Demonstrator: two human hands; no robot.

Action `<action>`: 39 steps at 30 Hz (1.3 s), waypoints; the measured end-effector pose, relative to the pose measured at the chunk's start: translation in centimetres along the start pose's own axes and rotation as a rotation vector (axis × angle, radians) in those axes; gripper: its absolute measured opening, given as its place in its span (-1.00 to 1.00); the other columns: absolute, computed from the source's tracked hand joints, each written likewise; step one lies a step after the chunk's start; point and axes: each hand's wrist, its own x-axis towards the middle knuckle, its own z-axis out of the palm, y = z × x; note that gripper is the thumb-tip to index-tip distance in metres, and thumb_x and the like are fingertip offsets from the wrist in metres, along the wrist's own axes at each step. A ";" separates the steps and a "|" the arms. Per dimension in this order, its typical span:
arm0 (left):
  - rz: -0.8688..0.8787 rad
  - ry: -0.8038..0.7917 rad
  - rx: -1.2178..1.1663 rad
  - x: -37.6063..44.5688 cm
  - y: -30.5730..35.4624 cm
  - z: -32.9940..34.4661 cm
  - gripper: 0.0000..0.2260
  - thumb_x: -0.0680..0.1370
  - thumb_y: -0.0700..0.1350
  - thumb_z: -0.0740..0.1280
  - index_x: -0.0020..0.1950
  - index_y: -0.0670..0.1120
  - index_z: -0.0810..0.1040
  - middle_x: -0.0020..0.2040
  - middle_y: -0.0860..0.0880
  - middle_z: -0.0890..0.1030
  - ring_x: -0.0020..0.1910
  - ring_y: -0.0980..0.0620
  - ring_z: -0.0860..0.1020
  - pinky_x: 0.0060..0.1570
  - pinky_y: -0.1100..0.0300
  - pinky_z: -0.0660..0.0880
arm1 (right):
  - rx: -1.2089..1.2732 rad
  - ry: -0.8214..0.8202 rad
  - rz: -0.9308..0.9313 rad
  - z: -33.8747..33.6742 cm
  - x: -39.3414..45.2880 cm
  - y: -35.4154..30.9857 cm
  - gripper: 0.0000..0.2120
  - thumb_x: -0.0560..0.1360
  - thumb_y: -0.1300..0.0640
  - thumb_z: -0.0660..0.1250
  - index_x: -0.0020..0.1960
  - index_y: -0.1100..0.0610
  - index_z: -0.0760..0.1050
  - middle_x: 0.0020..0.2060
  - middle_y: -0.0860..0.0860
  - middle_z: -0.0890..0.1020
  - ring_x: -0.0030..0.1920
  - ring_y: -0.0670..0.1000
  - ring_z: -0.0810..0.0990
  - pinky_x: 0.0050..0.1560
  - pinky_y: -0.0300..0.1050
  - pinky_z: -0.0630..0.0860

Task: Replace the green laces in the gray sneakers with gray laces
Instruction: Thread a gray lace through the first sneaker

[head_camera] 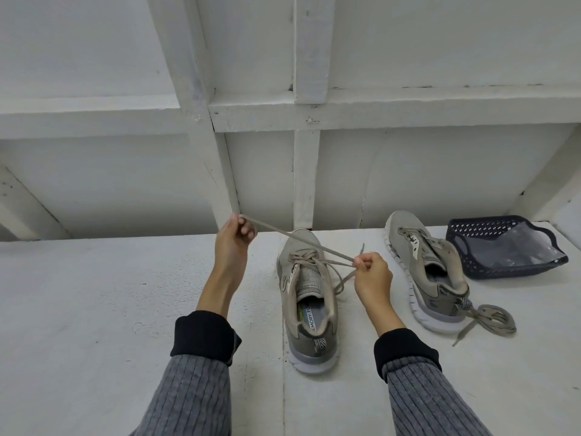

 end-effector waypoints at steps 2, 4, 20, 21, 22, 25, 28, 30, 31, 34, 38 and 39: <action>0.068 -0.065 0.315 -0.5 0.2 -0.1 -0.70 0.71 -0.06 0.09 -0.18 -0.09 0.42 -0.37 0.09 0.33 -0.39 0.14 0.30 -0.22 0.29 0.37 | -0.072 -0.001 -0.070 0.3 -0.4 -0.3 -0.89 0.55 0.34 0.25 0.00 0.17 0.46 0.01 0.09 0.53 0.08 0.11 0.51 0.04 -0.22 0.41; 0.160 -0.184 0.665 -1.4 0.0 0.4 -0.72 0.69 -0.05 0.14 -0.14 -0.10 0.50 -0.32 0.15 0.41 -0.36 0.21 0.35 -0.27 0.39 0.35 | -0.064 -0.029 -0.222 0.6 -1.4 -2.3 -0.83 0.54 0.33 0.25 0.10 0.14 0.42 0.06 0.00 0.48 -0.02 0.00 0.50 -0.04 -0.50 0.33; 0.042 -0.416 0.858 -2.2 -1.7 -0.4 -0.80 0.68 -0.16 0.18 -0.01 -0.13 0.58 -0.30 0.19 0.55 -0.32 0.20 0.41 -0.29 0.38 0.36 | 0.001 -0.167 -0.343 -0.5 -1.4 -5.3 -0.90 0.56 0.17 0.31 -0.10 0.16 0.56 -0.29 -0.05 0.54 -0.34 -0.18 0.42 -0.30 -0.43 0.34; 0.036 -0.412 0.853 -2.2 -1.8 -0.4 -0.82 0.67 -0.19 0.20 0.01 -0.11 0.59 -0.26 0.16 0.59 -0.31 0.19 0.44 -0.30 0.39 0.37 | -0.001 -0.136 -0.355 -0.7 -1.4 -5.2 -0.90 0.56 0.18 0.32 -0.10 0.17 0.57 -0.28 -0.03 0.54 -0.33 -0.18 0.42 -0.28 -0.42 0.34; 0.038 -0.399 0.843 -2.4 -1.9 -0.2 -0.84 0.66 -0.20 0.22 0.00 -0.09 0.59 -0.24 0.12 0.63 -0.31 0.18 0.47 -0.31 0.39 0.39 | -0.015 -0.112 -0.367 -0.8 -1.3 -4.9 -0.91 0.55 0.19 0.32 -0.10 0.16 0.57 -0.25 -0.01 0.54 -0.30 -0.17 0.43 -0.25 -0.39 0.34; 0.079 -0.300 0.810 -2.9 -2.5 0.7 -0.90 0.60 -0.19 0.34 -0.11 -0.11 0.58 -0.23 0.01 0.70 -0.36 0.22 0.53 -0.33 0.43 0.40 | -0.133 -0.086 -0.458 -0.6 -1.6 -4.7 -0.87 0.56 0.21 0.31 0.07 0.12 0.59 0.01 -0.01 0.55 -0.06 -0.16 0.49 -0.01 -0.26 0.42; 0.114 -0.227 0.797 -3.2 -3.1 1.6 -0.88 0.55 -0.16 0.41 -0.16 -0.16 0.59 -0.25 -0.02 0.70 -0.30 0.25 0.59 -0.33 0.41 0.43 | -0.212 -0.257 -0.557 -0.3 -2.4 -5.4 -0.71 0.58 0.15 0.29 0.30 0.06 0.50 0.17 -0.10 0.54 -0.02 -0.32 0.46 0.09 -0.29 0.39; 0.125 -0.191 0.781 -3.3 -3.4 1.8 -0.89 0.53 -0.14 0.43 -0.16 -0.15 0.61 -0.26 -0.01 0.69 -0.24 0.21 0.62 -0.32 0.37 0.46 | -0.199 -0.405 -0.528 0.1 -3.0 -5.8 -0.73 0.58 0.12 0.30 0.27 0.05 0.54 0.06 -0.11 0.60 -0.25 -0.39 0.45 -0.10 -0.45 0.34; 0.124 -0.182 0.772 -3.3 -3.6 1.8 -0.89 0.53 -0.14 0.44 -0.16 -0.14 0.62 -0.25 -0.02 0.69 -0.22 0.20 0.63 -0.32 0.36 0.47 | -0.197 -0.432 -0.521 0.3 -3.1 -5.8 -0.79 0.57 0.12 0.32 0.19 0.05 0.59 -0.03 -0.11 0.63 -0.27 -0.38 0.47 -0.19 -0.47 0.33; 0.112 -0.174 0.773 -3.6 -4.2 1.6 -0.92 0.53 -0.12 0.43 -0.15 -0.09 0.63 -0.22 0.01 0.68 -0.20 0.16 0.62 -0.28 0.29 0.54 | -0.203 -0.427 -0.504 0.4 -3.1 -5.2 -0.89 0.54 0.13 0.35 -0.01 0.09 0.65 -0.23 -0.10 0.63 -0.26 -0.24 0.49 -0.25 -0.44 0.34; 0.086 -0.142 0.776 -4.1 -5.2 1.0 -0.93 0.54 -0.11 0.42 -0.14 -0.05 0.65 -0.22 0.05 0.67 -0.22 0.13 0.60 -0.19 0.18 0.59 | -0.211 -0.466 -0.447 0.0 -3.1 -5.2 -0.90 0.58 0.15 0.29 -0.05 0.14 0.56 -0.37 -0.14 0.48 -0.39 -0.22 0.42 -0.34 -0.44 0.34; 0.089 -0.128 0.771 -4.1 -5.3 1.0 -0.93 0.54 -0.11 0.42 -0.14 -0.05 0.65 -0.22 0.04 0.67 -0.22 0.14 0.60 -0.17 0.16 0.59 | -0.201 -0.472 -0.442 0.1 -3.2 -5.3 -0.91 0.58 0.15 0.28 -0.04 0.14 0.55 -0.38 -0.14 0.47 -0.41 -0.25 0.43 -0.35 -0.43 0.33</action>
